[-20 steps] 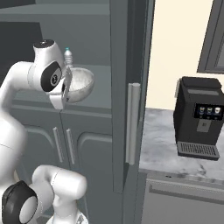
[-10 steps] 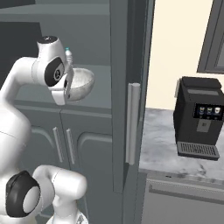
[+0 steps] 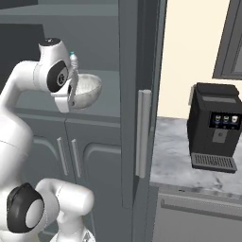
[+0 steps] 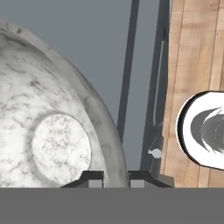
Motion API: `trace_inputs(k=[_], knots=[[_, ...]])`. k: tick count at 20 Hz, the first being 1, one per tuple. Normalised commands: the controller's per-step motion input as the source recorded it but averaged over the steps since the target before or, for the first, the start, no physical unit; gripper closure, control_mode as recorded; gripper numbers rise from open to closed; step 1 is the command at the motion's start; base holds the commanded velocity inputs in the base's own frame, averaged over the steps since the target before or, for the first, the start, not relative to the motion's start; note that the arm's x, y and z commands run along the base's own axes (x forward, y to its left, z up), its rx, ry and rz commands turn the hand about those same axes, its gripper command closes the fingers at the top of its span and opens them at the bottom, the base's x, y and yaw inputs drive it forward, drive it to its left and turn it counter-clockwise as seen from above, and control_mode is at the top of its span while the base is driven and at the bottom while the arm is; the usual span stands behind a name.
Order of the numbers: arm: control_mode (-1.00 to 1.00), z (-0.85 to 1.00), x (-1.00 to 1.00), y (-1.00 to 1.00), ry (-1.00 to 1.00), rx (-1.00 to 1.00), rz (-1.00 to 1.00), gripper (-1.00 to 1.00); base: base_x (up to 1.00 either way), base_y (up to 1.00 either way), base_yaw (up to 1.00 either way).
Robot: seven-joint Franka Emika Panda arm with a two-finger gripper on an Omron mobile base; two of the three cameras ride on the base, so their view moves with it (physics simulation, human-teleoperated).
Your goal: Pick the mug and place it in the sink. Pick the bowl and place it in the open cabinet and then close the cabinet.
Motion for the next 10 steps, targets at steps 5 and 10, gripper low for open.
trace_inputs(k=[5,10], knots=[[-1.00,-0.12,0.13,0.16,0.00,0.00,0.00,-1.00,0.00,0.00,0.00],[-1.00,-0.03,0.03,0.03,0.00,0.00,0.00,-1.00,0.00,0.00,0.00]])
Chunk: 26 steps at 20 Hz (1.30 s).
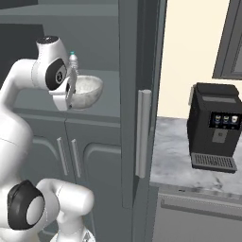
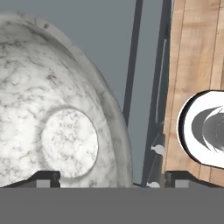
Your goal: Pick the mug and place it in the sink. Pick the bowl and place it in the open cabinet and then close the cabinet.
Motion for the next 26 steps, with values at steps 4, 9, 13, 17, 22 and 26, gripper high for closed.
trace_inputs(k=[4,9,13,17,22,26], knots=[[-1.00,0.00,0.00,0.00,-0.05,0.00,0.00,-1.00,0.00,0.00,0.00],[-1.00,0.07,-0.10,0.00,-0.22,0.00,0.00,-1.00,0.00,0.00,0.00],[-1.00,0.11,-0.25,0.00,-0.27,0.00,0.00,-1.00,0.00,0.00,0.00],[-1.00,0.20,-0.36,0.00,-0.29,0.00,0.00,-1.00,0.00,0.00,0.00],[-1.00,0.73,-0.43,-0.03,-0.15,0.00,0.01,-1.00,0.00,0.00,0.00],[-1.00,0.64,-0.91,-0.03,0.02,0.00,0.02,-1.00,0.00,0.00,0.00]])
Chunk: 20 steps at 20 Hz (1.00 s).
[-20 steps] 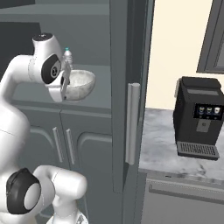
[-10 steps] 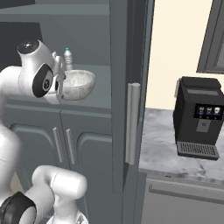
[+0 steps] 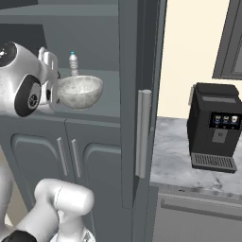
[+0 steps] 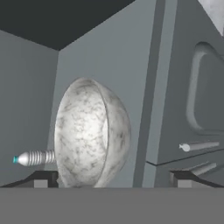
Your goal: Pick the mug and place it in the sink. Pick the bowl and place it in the open cabinet and then close the cabinet.
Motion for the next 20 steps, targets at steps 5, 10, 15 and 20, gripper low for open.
trace_inputs(k=[5,10,15,20], knots=[[-1.00,0.27,-1.00,-0.05,0.06,-0.02,0.04,-1.00,0.00,0.00,0.00],[-1.00,0.09,-0.99,-0.03,0.12,-0.19,0.17,-1.00,0.00,0.00,0.00],[-1.00,-0.02,-0.84,0.02,-0.01,-0.55,0.60,-1.00,0.00,0.00,0.00],[-1.00,-0.12,-0.32,0.00,0.01,-0.10,0.17,-1.00,0.00,0.00,0.00]])
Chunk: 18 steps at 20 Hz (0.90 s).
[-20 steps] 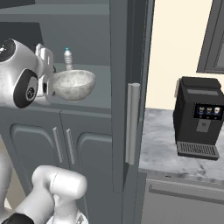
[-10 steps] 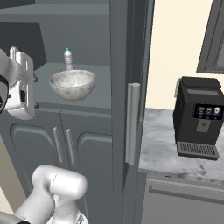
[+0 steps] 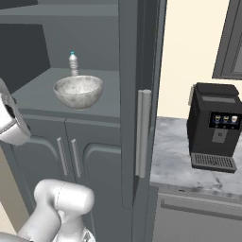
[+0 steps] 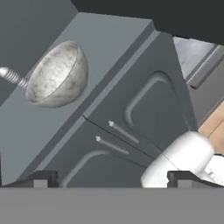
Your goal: Pick the mug and place it in the sink. Pick the bowl and place it in the open cabinet and then close the cabinet.
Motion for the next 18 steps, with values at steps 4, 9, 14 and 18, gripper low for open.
trace_inputs(k=[4,9,14,18], knots=[[-1.00,0.00,-0.04,0.30,0.02,-0.52,0.11,-1.00,0.00,0.00,0.00],[-1.00,0.00,-0.28,0.47,0.00,-0.92,0.26,-1.00,0.00,0.00,0.00],[-1.00,-0.22,0.05,-0.32,-0.04,-0.51,0.67,-1.00,0.00,0.00,0.00],[-1.00,-0.16,-0.24,-0.61,-0.14,-0.01,0.53,-1.00,0.00,0.00,0.00]])
